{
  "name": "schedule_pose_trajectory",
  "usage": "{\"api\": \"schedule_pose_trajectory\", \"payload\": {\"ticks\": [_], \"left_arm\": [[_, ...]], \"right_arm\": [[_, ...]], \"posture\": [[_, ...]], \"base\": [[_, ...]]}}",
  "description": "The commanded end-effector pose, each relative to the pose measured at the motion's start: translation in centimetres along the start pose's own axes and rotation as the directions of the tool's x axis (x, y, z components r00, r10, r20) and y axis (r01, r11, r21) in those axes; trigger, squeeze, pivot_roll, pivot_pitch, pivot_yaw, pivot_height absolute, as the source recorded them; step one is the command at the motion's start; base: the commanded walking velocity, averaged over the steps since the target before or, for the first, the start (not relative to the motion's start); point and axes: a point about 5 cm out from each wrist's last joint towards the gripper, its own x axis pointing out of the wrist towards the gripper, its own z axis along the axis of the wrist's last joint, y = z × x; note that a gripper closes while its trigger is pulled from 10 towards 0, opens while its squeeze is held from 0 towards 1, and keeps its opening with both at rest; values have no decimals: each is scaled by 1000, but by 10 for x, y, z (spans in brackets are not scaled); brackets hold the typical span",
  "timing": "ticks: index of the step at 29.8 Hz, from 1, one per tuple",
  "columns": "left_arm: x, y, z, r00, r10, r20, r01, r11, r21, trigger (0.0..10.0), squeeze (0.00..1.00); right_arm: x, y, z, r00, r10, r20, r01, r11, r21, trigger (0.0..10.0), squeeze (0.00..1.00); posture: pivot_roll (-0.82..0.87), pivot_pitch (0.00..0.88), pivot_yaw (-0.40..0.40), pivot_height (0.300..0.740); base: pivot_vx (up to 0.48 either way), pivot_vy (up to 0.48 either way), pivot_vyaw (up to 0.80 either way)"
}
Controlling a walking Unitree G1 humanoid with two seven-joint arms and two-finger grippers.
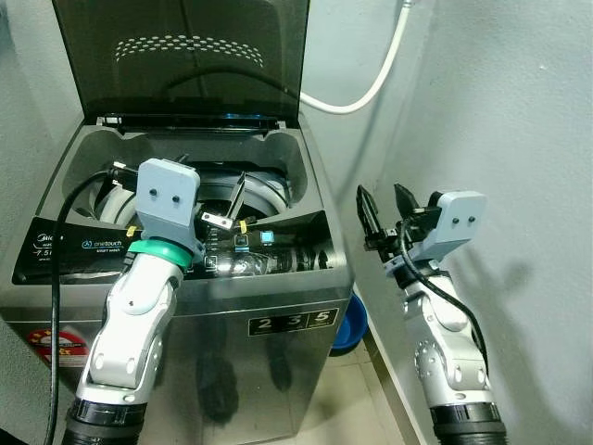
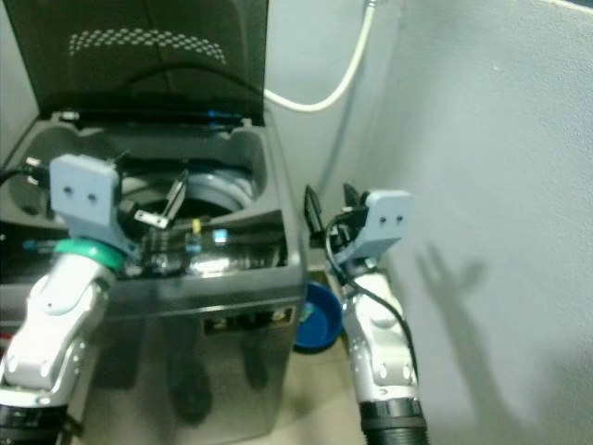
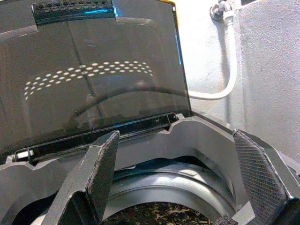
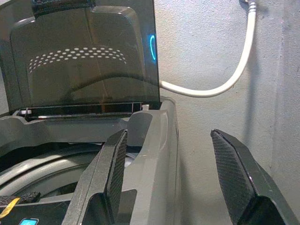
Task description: Clothes washing
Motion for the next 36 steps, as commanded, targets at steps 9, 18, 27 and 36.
{"api": "schedule_pose_trajectory", "payload": {"ticks": [9,18,27,36], "left_arm": [[-6,-6,-7,999,17,-40,-20,997,-69,10000,0],[-5,-9,-3,999,-21,-26,21,1000,-22,10000,0],[-4,-2,-3,1000,5,-30,-5,1000,-7,10000,0],[-3,-3,-2,1000,-1,-25,1,1000,-3,10000,0]], "right_arm": [[-1,1,0,1000,-3,7,3,1000,10,10000,0],[-2,1,-1,1000,-1,-3,1,1000,2,10000,0],[-2,-1,-1,1000,-9,-6,9,1000,-9,10000,0],[-2,0,-1,1000,-11,-5,11,1000,-7,10000,0]], "posture": [[43,0,-3,740],[50,11,-5,740],[48,13,-5,740],[43,13,-2,740]], "base": [[0,0,0],[0,0,0],[0,0,0],[0,0,0]]}}
